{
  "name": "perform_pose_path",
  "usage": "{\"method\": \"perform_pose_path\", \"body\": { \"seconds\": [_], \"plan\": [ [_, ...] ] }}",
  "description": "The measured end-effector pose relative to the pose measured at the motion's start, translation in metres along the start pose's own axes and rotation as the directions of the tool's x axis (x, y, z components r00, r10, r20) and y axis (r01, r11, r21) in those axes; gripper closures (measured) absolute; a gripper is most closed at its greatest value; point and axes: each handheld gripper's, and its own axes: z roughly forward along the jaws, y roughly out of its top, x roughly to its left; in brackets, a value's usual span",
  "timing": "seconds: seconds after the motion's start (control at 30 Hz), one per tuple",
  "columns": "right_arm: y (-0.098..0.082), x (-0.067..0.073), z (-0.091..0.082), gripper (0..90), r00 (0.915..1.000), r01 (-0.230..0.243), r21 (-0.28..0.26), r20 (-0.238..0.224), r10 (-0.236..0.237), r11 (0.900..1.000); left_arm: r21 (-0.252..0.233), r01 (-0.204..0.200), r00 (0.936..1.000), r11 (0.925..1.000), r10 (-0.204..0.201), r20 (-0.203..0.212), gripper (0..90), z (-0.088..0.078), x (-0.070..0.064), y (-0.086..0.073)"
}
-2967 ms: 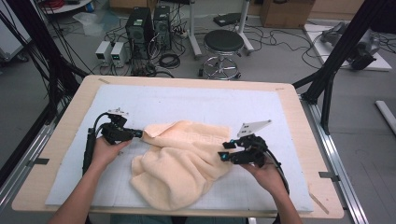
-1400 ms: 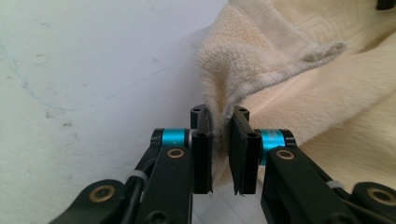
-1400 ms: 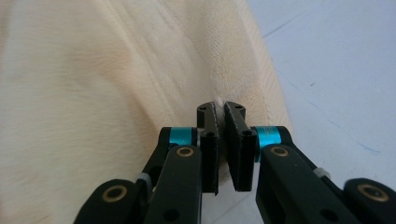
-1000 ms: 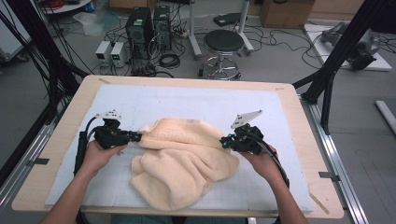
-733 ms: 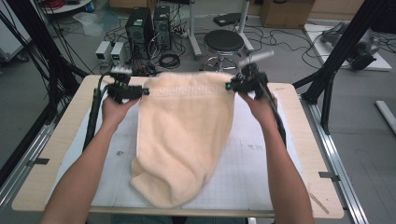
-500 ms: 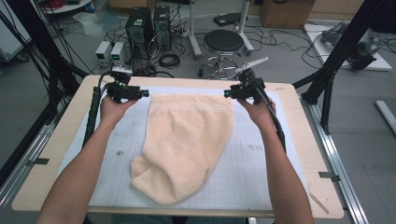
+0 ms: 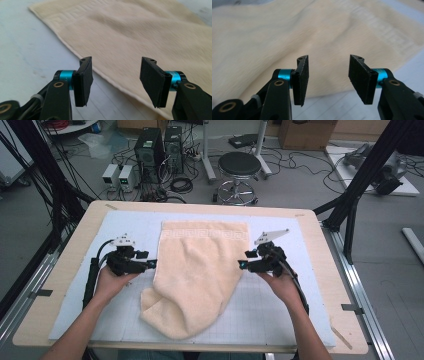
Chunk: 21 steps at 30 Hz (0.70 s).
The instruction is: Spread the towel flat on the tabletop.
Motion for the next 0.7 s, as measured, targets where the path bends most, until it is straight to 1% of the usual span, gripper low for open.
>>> {"method": "perform_pose_path", "body": {
  "seconds": [0.03, 0.07, 0.1, 0.13, 0.2, 0.23, 0.3, 0.33, 0.4, 0.43, 0.47, 0.5, 0.53, 0.57, 0.6, 0.63, 0.67, 0.7],
  "plan": [
    [-0.005, 0.006, 0.002, 50.5, 0.9998, 0.018, 0.007, -0.009, -0.018, 1.000, 0.007, -0.009, 0.9999, 0.9999, 0.009, 0.010, 42.9, -0.001, -0.003, -0.003],
    [-0.008, 0.010, 0.003, 50.4, 0.9993, 0.029, 0.010, -0.024, -0.029, 1.000, 0.025, -0.016, 0.9995, 0.9995, 0.016, 0.027, 42.9, -0.002, -0.008, -0.007],
    [-0.012, 0.015, 0.006, 50.2, 0.9984, 0.043, 0.032, -0.038, -0.042, 0.999, 0.028, -0.036, 0.9985, 0.9989, 0.035, 0.041, 43.0, -0.002, -0.013, -0.011],
    [-0.018, 0.022, 0.010, 50.2, 0.9971, 0.060, 0.035, -0.049, -0.058, 0.998, 0.031, -0.043, 0.9979, 0.9986, 0.041, 0.051, 44.5, -0.002, -0.016, -0.015],
    [-0.027, 0.030, 0.018, 50.2, 0.9956, 0.067, 0.046, -0.068, -0.064, 0.997, 0.053, -0.051, 0.9961, 0.9972, 0.047, 0.075, 47.9, 0.002, -0.020, -0.020],
    [-0.030, 0.032, 0.022, 50.2, 0.9947, 0.075, 0.059, -0.075, -0.070, 0.995, 0.066, -0.061, 0.9952, 0.9959, 0.056, 0.080, 49.1, 0.005, -0.021, -0.022],
    [-0.037, 0.037, 0.034, 50.4, 0.9939, 0.084, 0.094, -0.079, -0.077, 0.992, 0.097, -0.067, 0.9926, 0.9930, 0.057, 0.107, 53.6, 0.011, -0.023, -0.026],
    [-0.039, 0.038, 0.038, 50.6, 0.9934, 0.085, 0.101, -0.085, -0.077, 0.991, 0.111, -0.075, 0.9921, 0.9910, 0.063, 0.108, 55.2, 0.013, -0.023, -0.026],
    [-0.042, 0.039, 0.044, 52.6, 0.9933, 0.089, 0.117, -0.084, -0.079, 0.989, 0.124, -0.082, 0.9905, 0.9889, 0.067, 0.120, 59.0, 0.017, -0.023, -0.027],
    [-0.043, 0.038, 0.045, 55.5, 0.9947, 0.074, 0.107, -0.080, -0.066, 0.991, 0.125, -0.083, 0.9907, 0.9887, 0.068, 0.118, 62.2, 0.019, -0.024, -0.027],
    [-0.043, 0.037, 0.045, 58.4, 0.9951, 0.068, 0.108, -0.079, -0.060, 0.992, 0.133, -0.087, 0.9909, 0.9873, 0.072, 0.114, 65.5, 0.021, -0.024, -0.028],
    [-0.043, 0.036, 0.045, 64.0, 0.9947, 0.072, 0.105, -0.081, -0.063, 0.992, 0.133, -0.097, 0.9917, 0.9863, 0.085, 0.097, 71.9, 0.022, -0.025, -0.028],
    [-0.043, 0.036, 0.045, 70.4, 0.9940, 0.072, 0.103, -0.090, -0.062, 0.992, 0.132, -0.110, 0.9922, 0.9851, 0.101, 0.073, 78.6, 0.022, -0.026, -0.027],
    [-0.042, 0.034, 0.046, 77.1, 0.9918, 0.062, 0.101, -0.117, -0.050, 0.993, 0.136, -0.117, 0.9913, 0.9838, 0.108, 0.076, 85.7, 0.022, -0.025, -0.026],
    [-0.042, 0.034, 0.047, 81.7, 0.9912, 0.059, 0.102, -0.124, -0.046, 0.993, 0.148, -0.115, 0.9916, 0.9823, 0.105, 0.075, 87.7, 0.022, -0.024, -0.025],
    [-0.041, 0.034, 0.046, 84.8, 0.9905, 0.062, 0.101, -0.129, -0.049, 0.993, 0.152, -0.110, 0.9932, 0.9822, 0.103, 0.054, 88.7, 0.021, -0.025, -0.023],
    [-0.039, 0.034, 0.045, 85.8, 0.9910, 0.059, 0.109, -0.126, -0.045, 0.992, 0.144, -0.108, 0.9940, 0.9837, 0.104, 0.033, 89.0, 0.020, -0.023, -0.021],
    [-0.037, 0.032, 0.041, 86.2, 0.9908, 0.048, 0.099, -0.131, -0.035, 0.994, 0.119, -0.081, 0.9967, 0.9896, 0.081, 0.011, 89.1, 0.017, -0.019, -0.020]
  ]
}}
